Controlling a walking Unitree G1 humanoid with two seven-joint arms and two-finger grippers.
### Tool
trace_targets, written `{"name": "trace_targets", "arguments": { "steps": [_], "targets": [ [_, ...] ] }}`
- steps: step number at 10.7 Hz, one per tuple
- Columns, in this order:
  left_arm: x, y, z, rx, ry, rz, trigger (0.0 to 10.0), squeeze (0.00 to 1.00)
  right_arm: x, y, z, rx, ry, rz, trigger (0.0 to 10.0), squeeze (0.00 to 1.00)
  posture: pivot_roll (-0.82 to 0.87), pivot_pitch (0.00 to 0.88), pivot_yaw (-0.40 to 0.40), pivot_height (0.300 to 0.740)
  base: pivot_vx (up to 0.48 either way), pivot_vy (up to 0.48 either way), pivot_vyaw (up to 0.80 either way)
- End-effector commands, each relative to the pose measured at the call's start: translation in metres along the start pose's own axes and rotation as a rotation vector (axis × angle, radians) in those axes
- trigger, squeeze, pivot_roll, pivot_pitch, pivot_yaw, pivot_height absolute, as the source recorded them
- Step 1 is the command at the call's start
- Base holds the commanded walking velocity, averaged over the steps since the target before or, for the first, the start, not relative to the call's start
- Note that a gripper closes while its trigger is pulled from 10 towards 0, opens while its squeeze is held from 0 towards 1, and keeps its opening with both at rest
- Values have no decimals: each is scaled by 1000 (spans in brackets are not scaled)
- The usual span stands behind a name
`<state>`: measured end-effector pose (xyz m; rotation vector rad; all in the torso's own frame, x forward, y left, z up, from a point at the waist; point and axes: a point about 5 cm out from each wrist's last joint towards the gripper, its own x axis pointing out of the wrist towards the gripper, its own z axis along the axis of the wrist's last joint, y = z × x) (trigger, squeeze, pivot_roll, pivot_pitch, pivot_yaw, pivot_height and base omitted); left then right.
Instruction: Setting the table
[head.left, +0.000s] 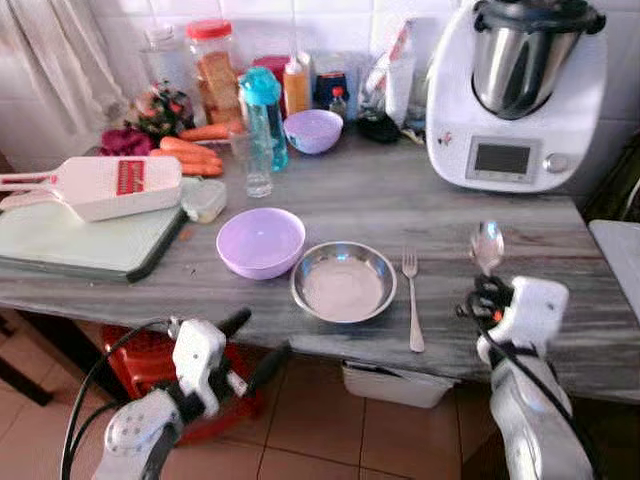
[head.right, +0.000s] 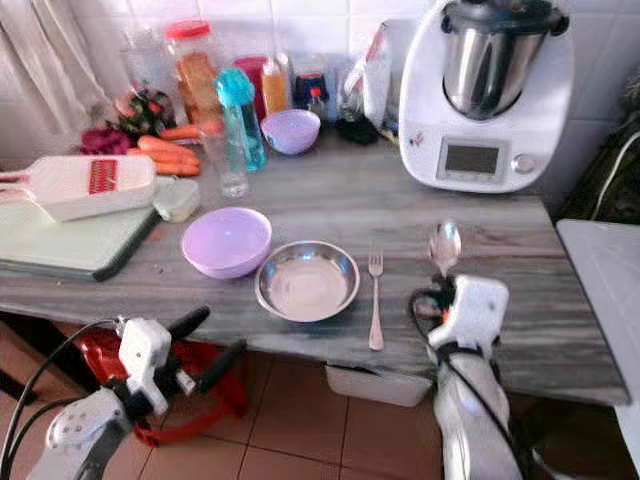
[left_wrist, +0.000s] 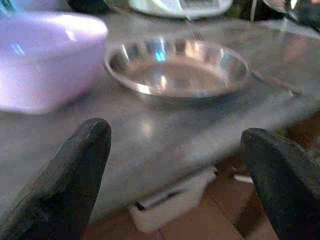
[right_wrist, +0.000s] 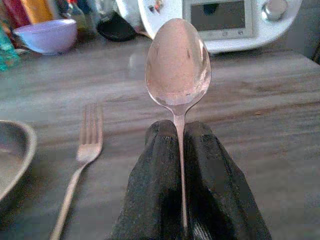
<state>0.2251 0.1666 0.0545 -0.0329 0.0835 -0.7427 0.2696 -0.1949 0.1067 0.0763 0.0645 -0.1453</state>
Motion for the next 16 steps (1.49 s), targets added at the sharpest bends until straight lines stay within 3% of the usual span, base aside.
{"name": "trace_targets", "arguments": {
  "steps": [1,6,12,16],
  "targets": [
    [-8,3,-10,-13,26,-27,10000,0,11,0,1,26,43,-12,10000,0,-15,28,42,740,0,0,0],
    [-10,10,-23,-21,17,-42,10000,0,28,25,-14,94,173,60,10000,0,4,23,32,740,0,0,0],
    [15,13,14,32,-97,-49,10000,0,21,28,-35,97,273,86,10000,0,1,21,36,740,0,0,0],
    [19,4,31,33,-118,-71,10000,0,22,31,-38,101,290,108,10000,0,3,17,38,740,0,0,0]
  ]
}}
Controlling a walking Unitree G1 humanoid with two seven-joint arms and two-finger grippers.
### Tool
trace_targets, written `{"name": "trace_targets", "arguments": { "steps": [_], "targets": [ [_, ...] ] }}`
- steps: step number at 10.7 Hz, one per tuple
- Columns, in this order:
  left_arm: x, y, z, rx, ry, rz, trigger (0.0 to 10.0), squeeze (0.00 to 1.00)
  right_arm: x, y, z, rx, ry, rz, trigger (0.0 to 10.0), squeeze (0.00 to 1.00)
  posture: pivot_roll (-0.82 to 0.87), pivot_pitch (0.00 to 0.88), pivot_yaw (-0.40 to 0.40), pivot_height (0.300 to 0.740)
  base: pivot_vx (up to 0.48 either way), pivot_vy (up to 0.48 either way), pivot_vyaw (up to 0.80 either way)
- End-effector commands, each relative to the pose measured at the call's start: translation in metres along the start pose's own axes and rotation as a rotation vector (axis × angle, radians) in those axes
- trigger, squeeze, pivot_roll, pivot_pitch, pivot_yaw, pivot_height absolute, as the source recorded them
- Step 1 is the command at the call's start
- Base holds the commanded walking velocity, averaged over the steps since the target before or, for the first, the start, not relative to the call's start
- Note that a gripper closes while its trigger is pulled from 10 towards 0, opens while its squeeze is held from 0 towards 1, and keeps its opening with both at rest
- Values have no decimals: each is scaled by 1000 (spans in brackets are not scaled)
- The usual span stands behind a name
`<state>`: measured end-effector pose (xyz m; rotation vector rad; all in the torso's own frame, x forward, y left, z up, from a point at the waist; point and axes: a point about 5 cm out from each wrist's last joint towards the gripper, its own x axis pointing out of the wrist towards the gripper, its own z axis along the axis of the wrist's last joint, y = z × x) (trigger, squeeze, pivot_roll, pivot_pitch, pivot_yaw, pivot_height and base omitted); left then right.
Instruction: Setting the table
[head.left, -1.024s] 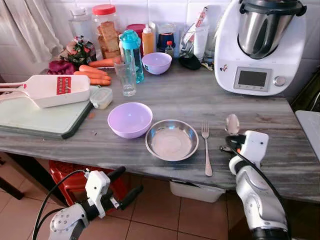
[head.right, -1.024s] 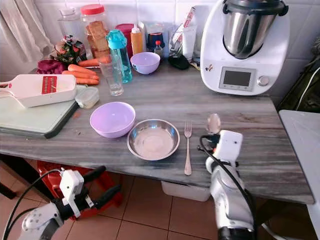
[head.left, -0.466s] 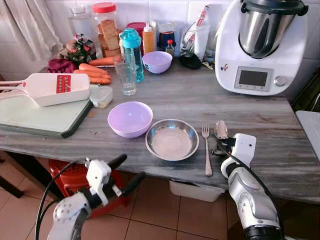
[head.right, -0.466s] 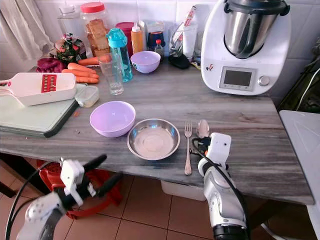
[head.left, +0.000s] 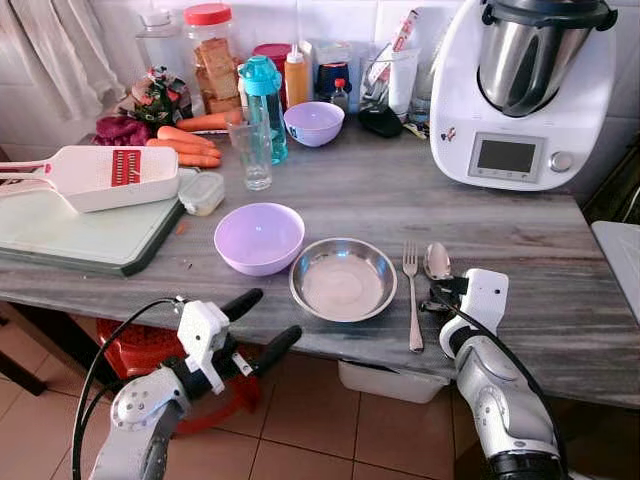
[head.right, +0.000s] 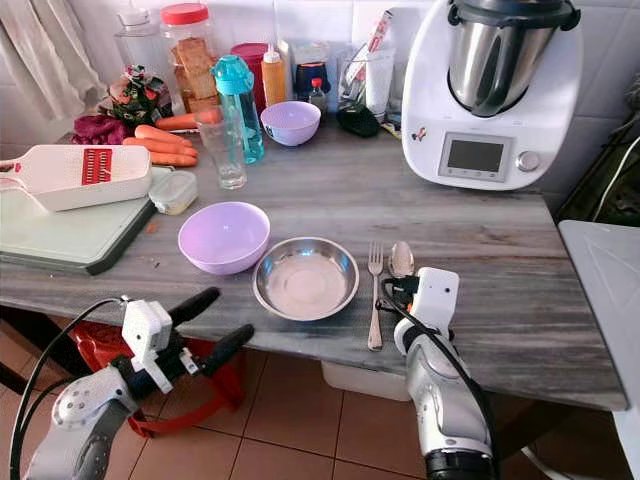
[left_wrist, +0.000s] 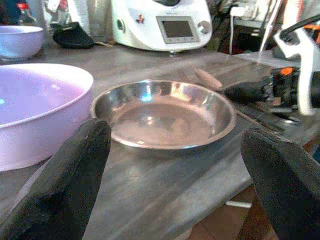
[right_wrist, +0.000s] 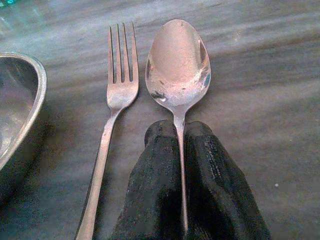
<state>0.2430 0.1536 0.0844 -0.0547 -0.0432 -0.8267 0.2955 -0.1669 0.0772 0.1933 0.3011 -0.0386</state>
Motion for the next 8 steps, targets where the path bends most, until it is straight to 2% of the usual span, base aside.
{"name": "trace_targets", "arguments": {
  "steps": [1,3,6,7,8],
  "targets": [
    [0,-4,8,-14,-9,-23,10000,0,1,3,-9,6,47,14,10000,0,5,16,35,740,0,0,0],
    [3,-9,13,-35,-15,-80,10000,0,1,3,-11,5,52,18,10000,0,5,17,34,740,0,0,0],
    [3,-16,14,-40,26,-154,10000,0,2,2,-12,8,56,21,10000,0,3,12,37,740,0,0,0],
    [2,-17,13,-40,35,-168,10000,0,2,2,-12,13,56,25,10000,227,0,9,40,740,0,0,0],
    [2,-18,12,-41,41,-168,10000,0,2,3,-13,24,60,33,10000,1000,-1,8,40,740,0,0,0]
  ]
}}
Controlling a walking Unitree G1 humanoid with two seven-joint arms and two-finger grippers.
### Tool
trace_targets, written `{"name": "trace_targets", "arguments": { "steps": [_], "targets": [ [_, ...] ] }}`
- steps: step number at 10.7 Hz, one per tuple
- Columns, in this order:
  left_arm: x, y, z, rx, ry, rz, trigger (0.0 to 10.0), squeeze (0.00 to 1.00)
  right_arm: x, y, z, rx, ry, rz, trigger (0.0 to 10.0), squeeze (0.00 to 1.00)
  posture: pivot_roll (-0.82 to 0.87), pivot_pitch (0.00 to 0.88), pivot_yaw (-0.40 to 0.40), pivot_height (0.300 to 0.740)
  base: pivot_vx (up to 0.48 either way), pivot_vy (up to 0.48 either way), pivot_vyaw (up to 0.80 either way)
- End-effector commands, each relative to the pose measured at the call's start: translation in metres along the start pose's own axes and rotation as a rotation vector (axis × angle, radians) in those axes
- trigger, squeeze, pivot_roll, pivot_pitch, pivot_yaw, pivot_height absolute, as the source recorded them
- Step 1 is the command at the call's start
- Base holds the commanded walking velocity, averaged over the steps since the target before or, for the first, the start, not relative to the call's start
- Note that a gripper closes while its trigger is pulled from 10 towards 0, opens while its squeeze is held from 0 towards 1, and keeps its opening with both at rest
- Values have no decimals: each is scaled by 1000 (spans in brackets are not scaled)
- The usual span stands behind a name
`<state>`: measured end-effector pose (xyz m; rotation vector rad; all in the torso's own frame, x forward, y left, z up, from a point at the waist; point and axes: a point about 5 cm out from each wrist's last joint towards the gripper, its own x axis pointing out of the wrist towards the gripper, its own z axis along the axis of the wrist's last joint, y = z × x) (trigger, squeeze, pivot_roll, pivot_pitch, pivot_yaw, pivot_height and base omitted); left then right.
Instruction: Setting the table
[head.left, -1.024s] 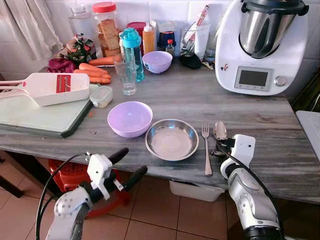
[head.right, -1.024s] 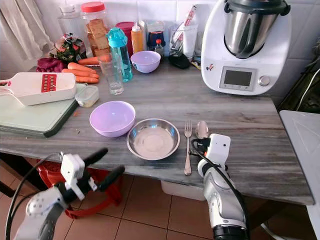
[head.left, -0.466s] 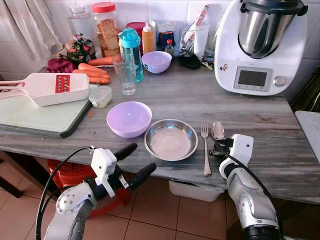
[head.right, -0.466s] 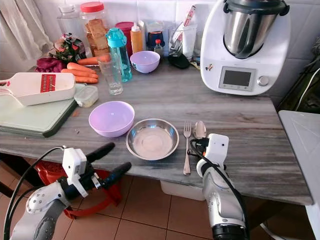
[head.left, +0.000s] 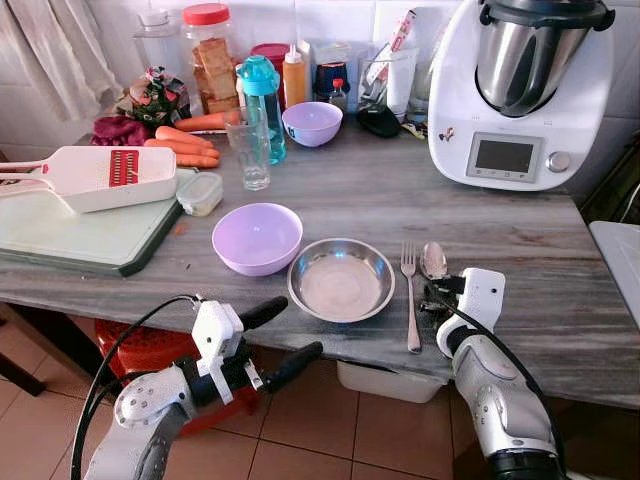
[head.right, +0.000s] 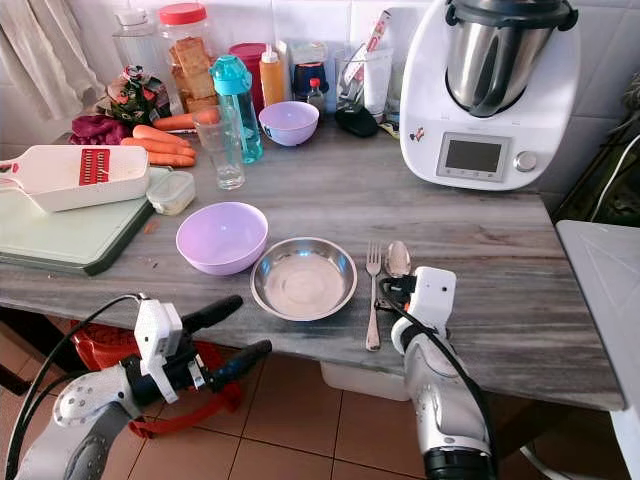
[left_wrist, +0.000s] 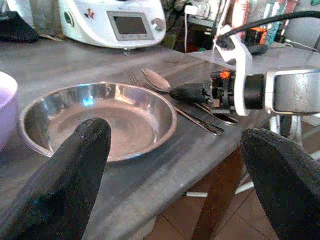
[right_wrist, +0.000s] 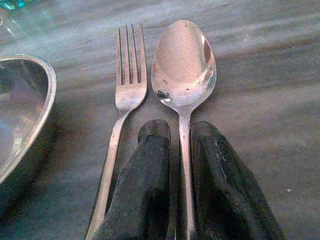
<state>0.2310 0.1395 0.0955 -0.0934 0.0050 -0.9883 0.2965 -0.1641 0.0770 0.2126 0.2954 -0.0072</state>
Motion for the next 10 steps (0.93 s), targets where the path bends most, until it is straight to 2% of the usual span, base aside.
{"name": "trace_targets", "arguments": {
  "steps": [1,4,6,7,8,9,10],
  "targets": [
    [-2,-1,2,16,17,-8,10000,0,0,1,-13,19,66,6,10000,1000,0,8,38,740,0,0,0],
    [0,-3,5,25,17,-8,10000,0,1,2,-9,20,49,9,10000,1000,3,3,34,740,0,0,0],
    [2,-3,10,30,12,-6,10000,0,-3,2,6,18,-27,2,10000,1000,3,2,34,740,0,0,0],
    [3,-3,10,27,11,-8,10000,0,-8,5,16,14,-78,6,10000,1000,2,1,34,740,0,0,0],
    [4,-4,11,3,6,-11,10000,0,-20,7,33,22,-197,12,10000,1000,-1,0,30,740,0,0,0],
    [4,-4,11,4,1,-8,10000,0,-26,7,39,-4,-255,11,10000,1000,-1,0,31,740,0,0,0],
    [4,0,14,25,-40,60,10000,0,-38,5,46,-46,-325,2,10000,1000,-7,0,37,740,0,0,0]
  ]
}}
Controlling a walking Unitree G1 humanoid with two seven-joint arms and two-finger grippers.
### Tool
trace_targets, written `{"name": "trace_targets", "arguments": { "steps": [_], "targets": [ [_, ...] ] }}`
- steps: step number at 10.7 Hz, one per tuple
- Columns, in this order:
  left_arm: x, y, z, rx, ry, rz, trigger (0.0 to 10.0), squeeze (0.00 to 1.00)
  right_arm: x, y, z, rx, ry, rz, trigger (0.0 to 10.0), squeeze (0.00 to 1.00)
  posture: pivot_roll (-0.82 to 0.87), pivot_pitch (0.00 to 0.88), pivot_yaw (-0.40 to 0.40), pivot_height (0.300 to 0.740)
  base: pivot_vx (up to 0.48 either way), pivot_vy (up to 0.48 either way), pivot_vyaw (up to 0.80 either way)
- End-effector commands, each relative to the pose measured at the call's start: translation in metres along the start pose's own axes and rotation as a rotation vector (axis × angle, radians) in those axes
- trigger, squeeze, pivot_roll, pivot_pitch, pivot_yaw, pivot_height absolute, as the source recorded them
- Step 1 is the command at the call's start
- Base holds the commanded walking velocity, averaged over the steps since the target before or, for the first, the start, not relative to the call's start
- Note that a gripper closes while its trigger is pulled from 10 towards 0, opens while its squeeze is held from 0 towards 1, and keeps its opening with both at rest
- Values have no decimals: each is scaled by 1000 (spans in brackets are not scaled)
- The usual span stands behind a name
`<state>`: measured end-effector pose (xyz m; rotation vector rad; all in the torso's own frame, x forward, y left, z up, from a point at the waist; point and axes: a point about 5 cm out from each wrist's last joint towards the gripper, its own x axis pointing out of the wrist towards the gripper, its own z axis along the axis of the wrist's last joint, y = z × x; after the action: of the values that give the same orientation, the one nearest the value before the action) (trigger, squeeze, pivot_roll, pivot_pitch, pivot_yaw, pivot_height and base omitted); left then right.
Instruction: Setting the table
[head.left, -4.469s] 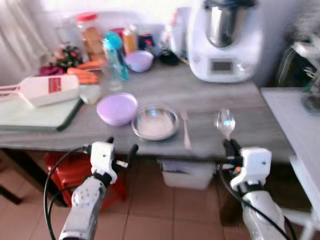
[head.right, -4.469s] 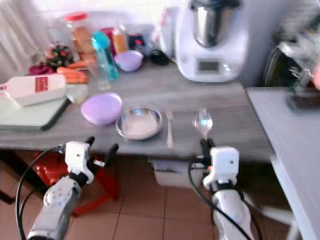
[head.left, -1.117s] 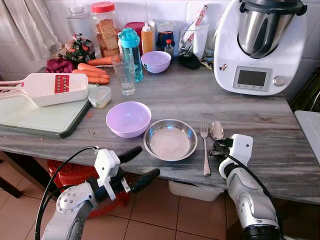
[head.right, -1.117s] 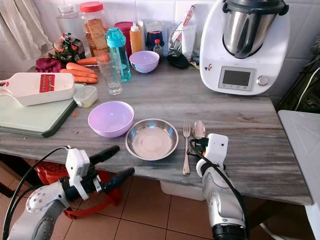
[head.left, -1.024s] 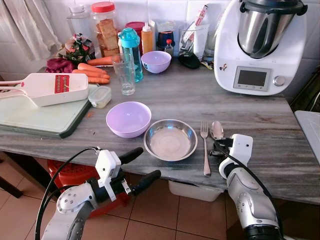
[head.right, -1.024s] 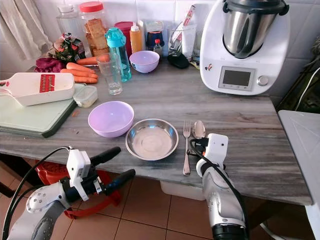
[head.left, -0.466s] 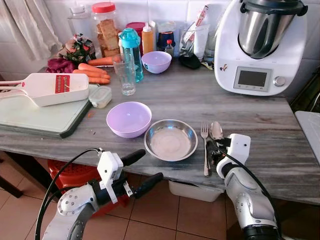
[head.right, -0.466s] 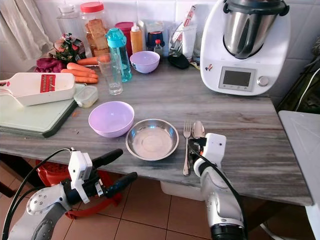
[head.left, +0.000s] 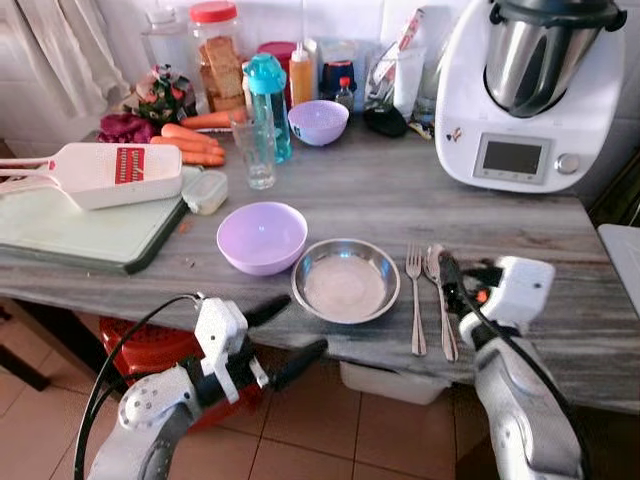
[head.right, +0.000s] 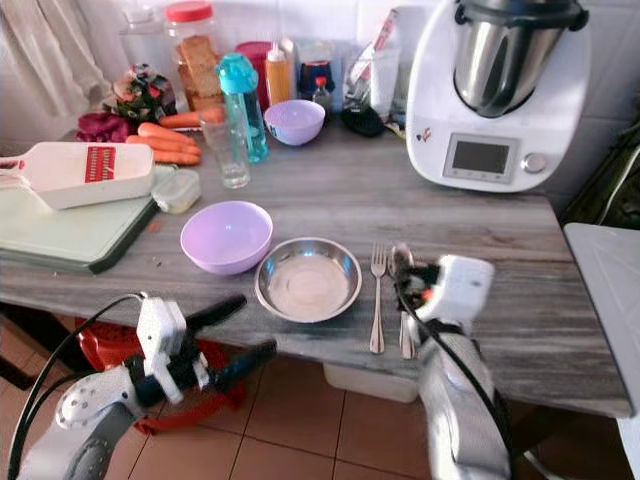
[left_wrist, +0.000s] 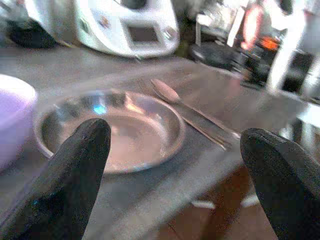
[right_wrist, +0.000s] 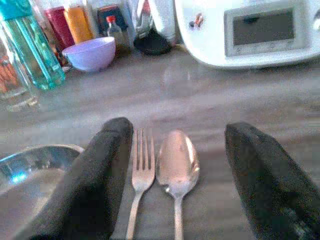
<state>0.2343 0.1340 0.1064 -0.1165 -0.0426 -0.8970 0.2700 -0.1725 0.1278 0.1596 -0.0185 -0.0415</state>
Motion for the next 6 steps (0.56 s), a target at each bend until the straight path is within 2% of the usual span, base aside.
{"name": "trace_targets", "arguments": {
  "steps": [1,2,3,5,6],
  "targets": [
    [-1,14,7,59,-26,133,10000,0,-6,2,8,-16,-47,2,10000,1000,-14,0,48,740,0,0,0],
    [-2,39,2,59,-24,415,10000,0,-16,1,7,-28,-67,-5,10000,1000,-24,0,62,740,0,0,0],
    [-5,49,-1,98,-8,545,10000,0,-23,-2,5,-58,-79,-19,10000,1000,-24,0,71,740,0,0,0],
    [-10,56,-11,119,42,700,10000,0,-36,-9,-4,-130,-55,-53,10000,1000,-15,0,70,740,0,0,0],
    [-15,55,-20,123,72,722,10000,0,-42,-13,-11,-113,-33,-73,10000,510,-11,0,70,740,0,0,0]
  ]
}}
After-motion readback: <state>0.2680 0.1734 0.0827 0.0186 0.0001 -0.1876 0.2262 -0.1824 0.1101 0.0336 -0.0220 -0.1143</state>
